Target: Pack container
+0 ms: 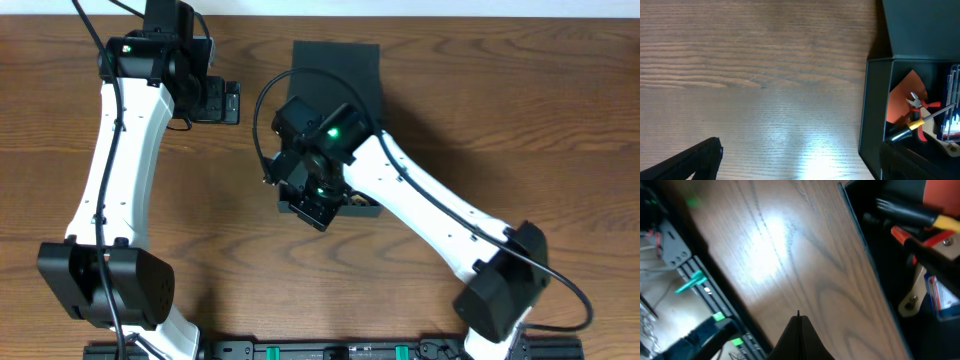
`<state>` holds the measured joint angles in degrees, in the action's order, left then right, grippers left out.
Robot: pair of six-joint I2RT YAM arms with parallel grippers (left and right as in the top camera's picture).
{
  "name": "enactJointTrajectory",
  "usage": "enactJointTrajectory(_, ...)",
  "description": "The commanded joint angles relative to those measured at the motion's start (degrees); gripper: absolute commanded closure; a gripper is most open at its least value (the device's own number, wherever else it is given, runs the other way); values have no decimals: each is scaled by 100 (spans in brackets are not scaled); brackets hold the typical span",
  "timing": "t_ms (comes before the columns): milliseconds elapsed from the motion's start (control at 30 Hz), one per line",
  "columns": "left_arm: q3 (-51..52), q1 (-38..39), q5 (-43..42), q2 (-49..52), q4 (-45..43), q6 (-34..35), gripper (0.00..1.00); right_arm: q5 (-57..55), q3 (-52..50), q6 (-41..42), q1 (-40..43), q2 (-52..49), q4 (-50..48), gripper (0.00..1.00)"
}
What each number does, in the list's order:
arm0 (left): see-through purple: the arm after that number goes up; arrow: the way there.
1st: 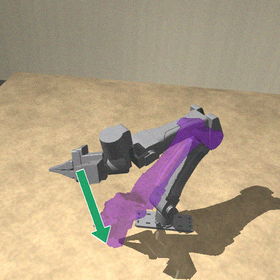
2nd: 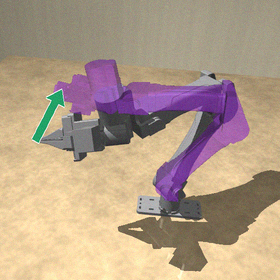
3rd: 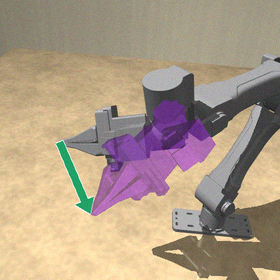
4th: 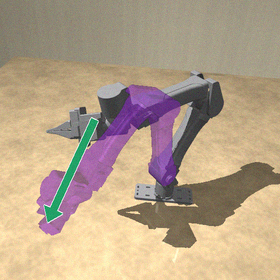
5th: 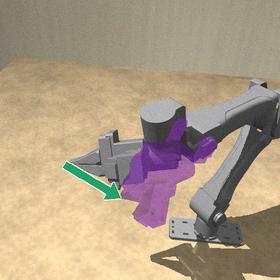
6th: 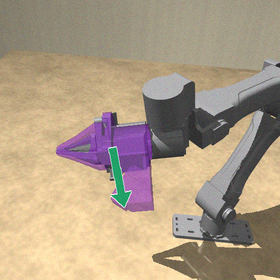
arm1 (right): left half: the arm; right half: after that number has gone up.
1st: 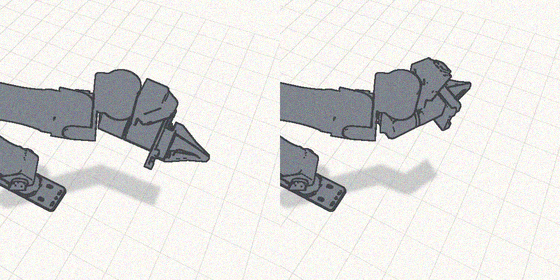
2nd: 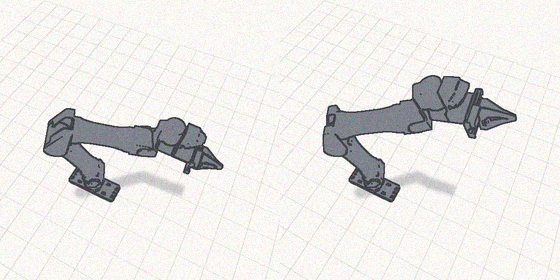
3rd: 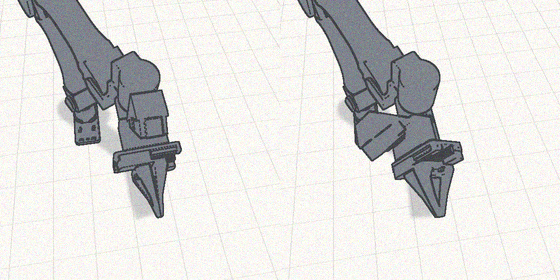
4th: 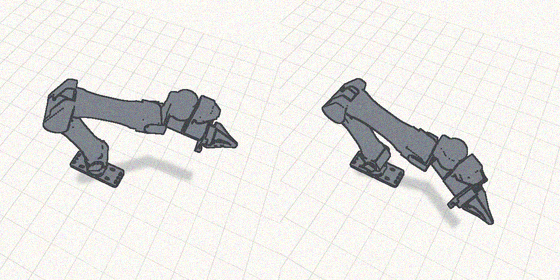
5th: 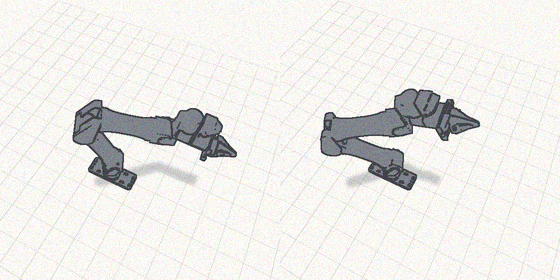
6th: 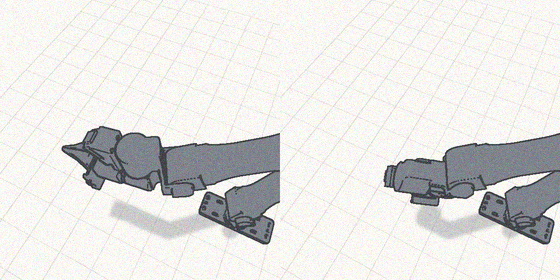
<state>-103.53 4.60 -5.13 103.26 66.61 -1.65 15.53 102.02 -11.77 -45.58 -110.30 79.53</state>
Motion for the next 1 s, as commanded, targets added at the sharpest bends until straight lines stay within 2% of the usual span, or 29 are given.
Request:
enactJointTrajectory(0,-68,-20,52,-20,22,24,2,-57,-26,-428,28,-278,-103,99)
enactJointTrajectory(167,-68,-20,52,-20,24,24,2,-129,-26,-442,66,-610,-297,99)
enactJointTrajectory(367,-68,-20,52,-20,22,24,1,-977,-24,212,354,-651,-522,99)
enactJointTrajectory(833,-68,-20,52,-20,24,24,1,-944,-24,428,1388,-651,-647,99)
enactJointTrajectory(967,-68,-20,52,-20,37,24,1,-398,2,442,1362,-616,-501,99)
